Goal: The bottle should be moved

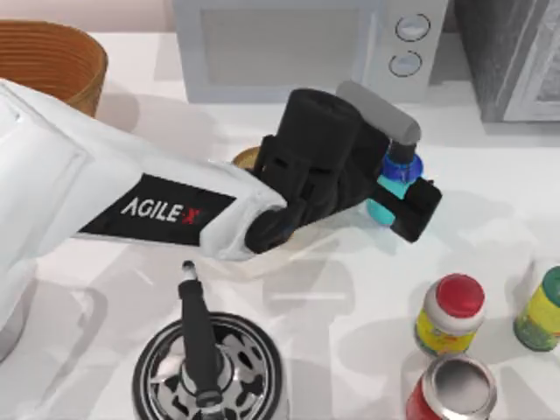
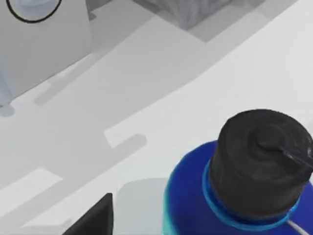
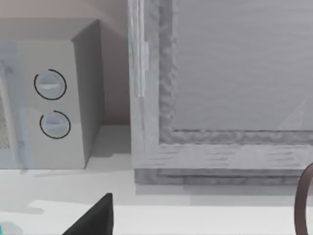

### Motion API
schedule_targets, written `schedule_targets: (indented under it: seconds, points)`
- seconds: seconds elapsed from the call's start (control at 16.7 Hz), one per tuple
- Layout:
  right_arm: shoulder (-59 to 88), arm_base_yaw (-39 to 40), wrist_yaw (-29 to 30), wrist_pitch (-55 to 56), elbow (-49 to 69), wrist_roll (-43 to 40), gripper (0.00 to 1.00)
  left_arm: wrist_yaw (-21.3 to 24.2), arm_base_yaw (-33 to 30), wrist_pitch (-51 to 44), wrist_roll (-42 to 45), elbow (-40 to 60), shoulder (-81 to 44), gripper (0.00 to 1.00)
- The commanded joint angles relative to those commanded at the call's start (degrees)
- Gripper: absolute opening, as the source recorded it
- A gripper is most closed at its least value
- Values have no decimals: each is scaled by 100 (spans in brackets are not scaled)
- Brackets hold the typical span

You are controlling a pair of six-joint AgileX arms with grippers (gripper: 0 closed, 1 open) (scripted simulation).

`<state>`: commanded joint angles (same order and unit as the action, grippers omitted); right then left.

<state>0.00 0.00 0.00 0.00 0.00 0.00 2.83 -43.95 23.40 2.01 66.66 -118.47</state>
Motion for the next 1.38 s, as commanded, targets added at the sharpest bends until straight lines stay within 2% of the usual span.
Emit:
schedule_targets:
  seconds: [0.24,0.66,1.38]
  points:
    - [0,0,0,0,0,0,100,13,-1,194,-18,739,-948,100]
    - [0,0,0,0,0,0,100,-40,-67,422,-35,829,-1269,100]
    - [0,0,0,0,0,0,100,-40,-67,422,-35,829,-1269,10]
